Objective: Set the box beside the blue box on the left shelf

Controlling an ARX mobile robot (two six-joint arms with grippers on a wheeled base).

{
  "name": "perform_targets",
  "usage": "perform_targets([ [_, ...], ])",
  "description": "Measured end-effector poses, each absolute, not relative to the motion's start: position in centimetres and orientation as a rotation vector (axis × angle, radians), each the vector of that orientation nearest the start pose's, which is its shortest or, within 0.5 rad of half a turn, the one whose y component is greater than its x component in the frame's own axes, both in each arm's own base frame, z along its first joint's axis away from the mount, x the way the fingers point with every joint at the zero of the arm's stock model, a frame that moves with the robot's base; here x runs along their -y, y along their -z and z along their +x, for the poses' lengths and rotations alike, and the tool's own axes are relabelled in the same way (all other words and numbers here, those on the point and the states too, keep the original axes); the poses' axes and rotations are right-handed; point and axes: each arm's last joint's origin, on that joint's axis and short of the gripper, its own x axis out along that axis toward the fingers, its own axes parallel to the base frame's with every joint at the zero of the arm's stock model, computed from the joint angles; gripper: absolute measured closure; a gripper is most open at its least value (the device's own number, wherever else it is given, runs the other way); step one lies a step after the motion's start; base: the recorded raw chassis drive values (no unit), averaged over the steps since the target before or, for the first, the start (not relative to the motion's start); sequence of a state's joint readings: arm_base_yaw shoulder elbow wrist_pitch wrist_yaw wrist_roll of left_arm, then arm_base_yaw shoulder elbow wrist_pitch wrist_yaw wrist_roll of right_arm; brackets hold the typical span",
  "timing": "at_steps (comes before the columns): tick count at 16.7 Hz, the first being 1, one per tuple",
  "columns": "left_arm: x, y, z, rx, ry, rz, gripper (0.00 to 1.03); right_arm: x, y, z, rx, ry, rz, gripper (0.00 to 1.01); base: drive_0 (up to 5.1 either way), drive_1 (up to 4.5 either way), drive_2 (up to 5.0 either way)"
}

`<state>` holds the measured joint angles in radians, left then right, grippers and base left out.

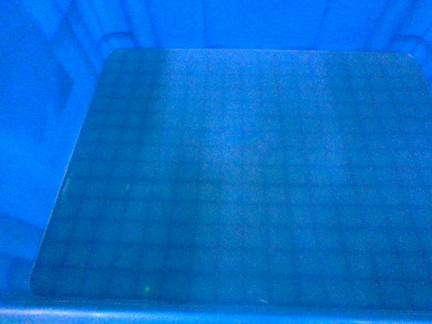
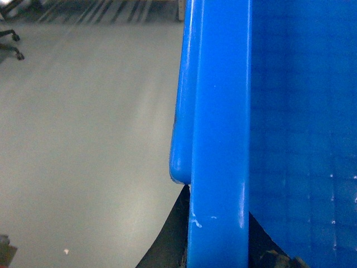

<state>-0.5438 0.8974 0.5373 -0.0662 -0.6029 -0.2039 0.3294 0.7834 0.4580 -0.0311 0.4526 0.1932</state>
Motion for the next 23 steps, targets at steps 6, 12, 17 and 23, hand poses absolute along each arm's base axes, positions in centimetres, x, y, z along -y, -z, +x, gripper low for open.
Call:
perform_targets([
  [6,8.40,-24.10,17.08,-0.353,-0.095,0.031,0.94,-4.38,-23.55,16.72,-0.317,0.152,0.055,0.84,0.0,4.25,-4.2],
  [12,8.41,-24.12,17.08,-0.352,-0.094,0.031,0.94,-4.37,-23.55,16.70,-0.317,0.153,0.054,0.84,-0.1,4.16,-4.3],
  [17,8.41,-24.12,17.08,-0.352,-0.095,0.030,0.94,-4.37,-23.54,16.70,-0.317,0.153,0.055,0.84,0.0,4.24,-4.2],
  [23,8.39,-24.15,17.05,-0.351,-0.095,0.029,0.94,-4.37,-23.55,16.71,-0.316,0.153,0.054,0.84,-0.1,4.14,-4.3],
])
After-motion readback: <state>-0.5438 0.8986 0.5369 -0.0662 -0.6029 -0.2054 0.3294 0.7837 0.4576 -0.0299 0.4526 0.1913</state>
